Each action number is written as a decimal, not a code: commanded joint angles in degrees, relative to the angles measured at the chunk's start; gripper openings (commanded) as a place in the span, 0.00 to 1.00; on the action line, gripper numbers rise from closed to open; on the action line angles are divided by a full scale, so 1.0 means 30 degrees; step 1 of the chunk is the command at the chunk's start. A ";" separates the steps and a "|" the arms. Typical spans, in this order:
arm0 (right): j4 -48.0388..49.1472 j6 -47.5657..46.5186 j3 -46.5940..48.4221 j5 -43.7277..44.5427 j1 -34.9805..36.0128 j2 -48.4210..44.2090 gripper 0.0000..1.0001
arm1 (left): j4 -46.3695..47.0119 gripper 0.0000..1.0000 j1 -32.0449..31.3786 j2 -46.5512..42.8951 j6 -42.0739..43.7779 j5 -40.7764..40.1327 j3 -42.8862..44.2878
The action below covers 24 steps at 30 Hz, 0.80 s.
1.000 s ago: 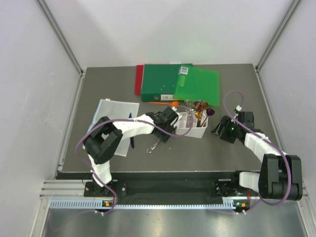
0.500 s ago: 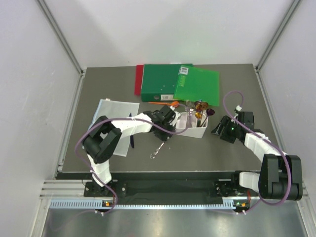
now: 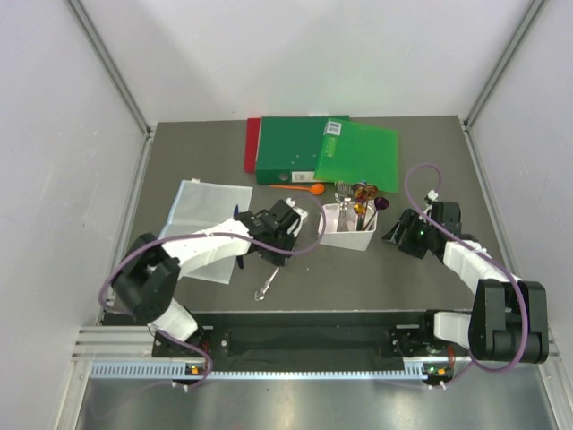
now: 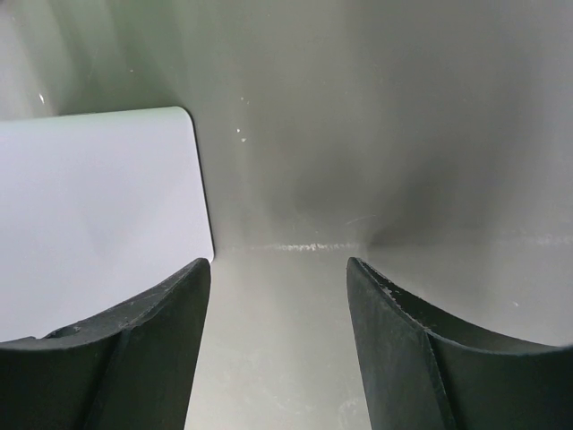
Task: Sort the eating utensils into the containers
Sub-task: Pick up the fork at the center of the board, then place the fork in the storage box.
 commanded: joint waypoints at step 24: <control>0.0225 -0.0205 0.0370 0.0106 -0.0340 -0.0319 0.63 | 2.0435 0.00 -0.0283 0.1909 -0.0086 -0.2770 0.5295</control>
